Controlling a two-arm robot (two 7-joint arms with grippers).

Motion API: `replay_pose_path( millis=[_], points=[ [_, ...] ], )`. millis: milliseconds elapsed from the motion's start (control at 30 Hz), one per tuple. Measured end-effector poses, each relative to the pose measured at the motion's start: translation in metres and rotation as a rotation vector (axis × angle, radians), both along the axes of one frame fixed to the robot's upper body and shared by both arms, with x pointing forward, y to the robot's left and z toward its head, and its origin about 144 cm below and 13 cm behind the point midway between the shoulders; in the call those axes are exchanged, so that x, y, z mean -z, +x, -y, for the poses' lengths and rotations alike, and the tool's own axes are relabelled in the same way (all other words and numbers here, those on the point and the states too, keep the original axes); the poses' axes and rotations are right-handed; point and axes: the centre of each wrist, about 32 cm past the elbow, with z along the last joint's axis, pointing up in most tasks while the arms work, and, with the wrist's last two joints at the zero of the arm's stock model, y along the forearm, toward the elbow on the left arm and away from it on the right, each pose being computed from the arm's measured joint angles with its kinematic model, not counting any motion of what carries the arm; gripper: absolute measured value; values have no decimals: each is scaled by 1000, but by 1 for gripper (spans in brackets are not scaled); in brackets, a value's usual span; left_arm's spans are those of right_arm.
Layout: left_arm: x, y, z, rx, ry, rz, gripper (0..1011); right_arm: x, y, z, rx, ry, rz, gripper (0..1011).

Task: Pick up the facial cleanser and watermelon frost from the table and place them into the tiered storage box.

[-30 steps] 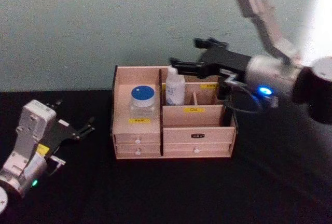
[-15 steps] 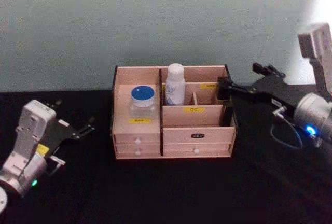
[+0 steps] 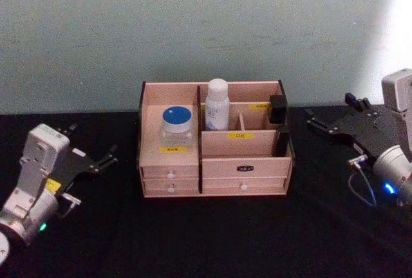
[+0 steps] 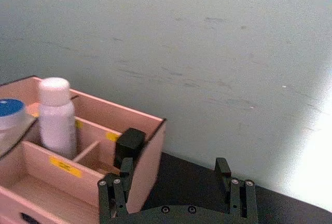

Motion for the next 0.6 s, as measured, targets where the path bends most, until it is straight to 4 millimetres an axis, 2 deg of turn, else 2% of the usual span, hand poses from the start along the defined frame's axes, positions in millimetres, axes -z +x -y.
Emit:
replay_pose_path(
  millis=[367, 600],
  points=[
    [0, 0, 0, 0, 0, 0, 1001, 25, -2, -5, 78, -80, -32, 1003],
    [0, 0, 0, 0, 0, 0, 1001, 34, 1, -10, 82, -98, -75, 1002]
  ],
)
